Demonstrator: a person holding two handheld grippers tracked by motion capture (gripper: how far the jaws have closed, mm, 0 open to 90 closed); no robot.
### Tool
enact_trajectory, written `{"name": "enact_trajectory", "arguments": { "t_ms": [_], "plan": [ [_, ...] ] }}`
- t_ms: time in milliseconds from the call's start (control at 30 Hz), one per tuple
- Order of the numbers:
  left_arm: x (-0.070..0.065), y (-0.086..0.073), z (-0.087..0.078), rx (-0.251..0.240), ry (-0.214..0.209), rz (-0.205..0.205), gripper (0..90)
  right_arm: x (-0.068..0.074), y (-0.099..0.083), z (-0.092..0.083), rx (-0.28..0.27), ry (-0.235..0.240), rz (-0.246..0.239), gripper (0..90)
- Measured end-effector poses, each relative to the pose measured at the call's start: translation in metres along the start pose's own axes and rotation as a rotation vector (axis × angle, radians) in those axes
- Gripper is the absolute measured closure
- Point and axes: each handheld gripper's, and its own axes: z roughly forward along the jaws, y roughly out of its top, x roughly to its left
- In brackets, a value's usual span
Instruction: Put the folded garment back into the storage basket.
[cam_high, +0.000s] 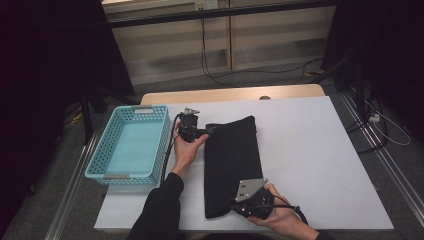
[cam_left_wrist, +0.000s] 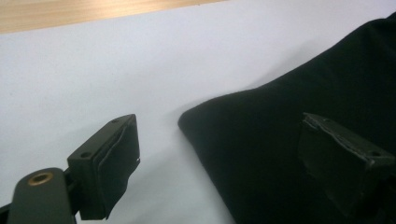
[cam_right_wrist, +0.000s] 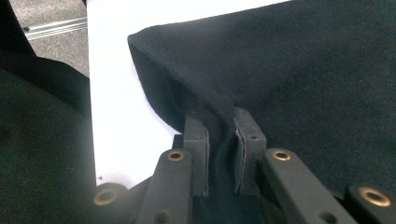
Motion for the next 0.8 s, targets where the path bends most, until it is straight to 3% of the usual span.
{"name": "enact_trajectory", "arguments": {
  "t_ms": [100, 200, 333, 500, 667, 800],
  "plan": [
    [0.004, 0.002, 0.004, -0.002, 0.016, -0.021, 15.8, 0.0, 0.0, 0.0, 0.0, 0.0, -0.001, 79.0],
    [0.01, 0.003, 0.007, -0.006, 0.046, -0.041, 23.8, 0.0, 0.0, 0.0, 0.0, 0.0, -0.004, 79.0],
    [0.012, 0.004, 0.01, 0.011, 0.001, -0.038, 33.1, 0.0, 0.0, 0.0, -0.002, 0.0, -0.006, 79.0],
    [0.006, 0.005, 0.017, 0.032, -0.007, -0.019, 47.4, 0.001, 0.0, 0.0, -0.001, -0.002, -0.004, 78.8],
    [0.004, 0.003, 0.026, 0.06, -0.026, -0.021, 53.9, 0.001, 0.0, 0.0, 0.0, -0.004, -0.005, 78.8],
    [0.003, 0.001, 0.027, 0.052, -0.033, -0.024, 56.1, 0.001, 0.0, 0.0, -0.001, -0.008, -0.007, 78.6]
  ]
}}
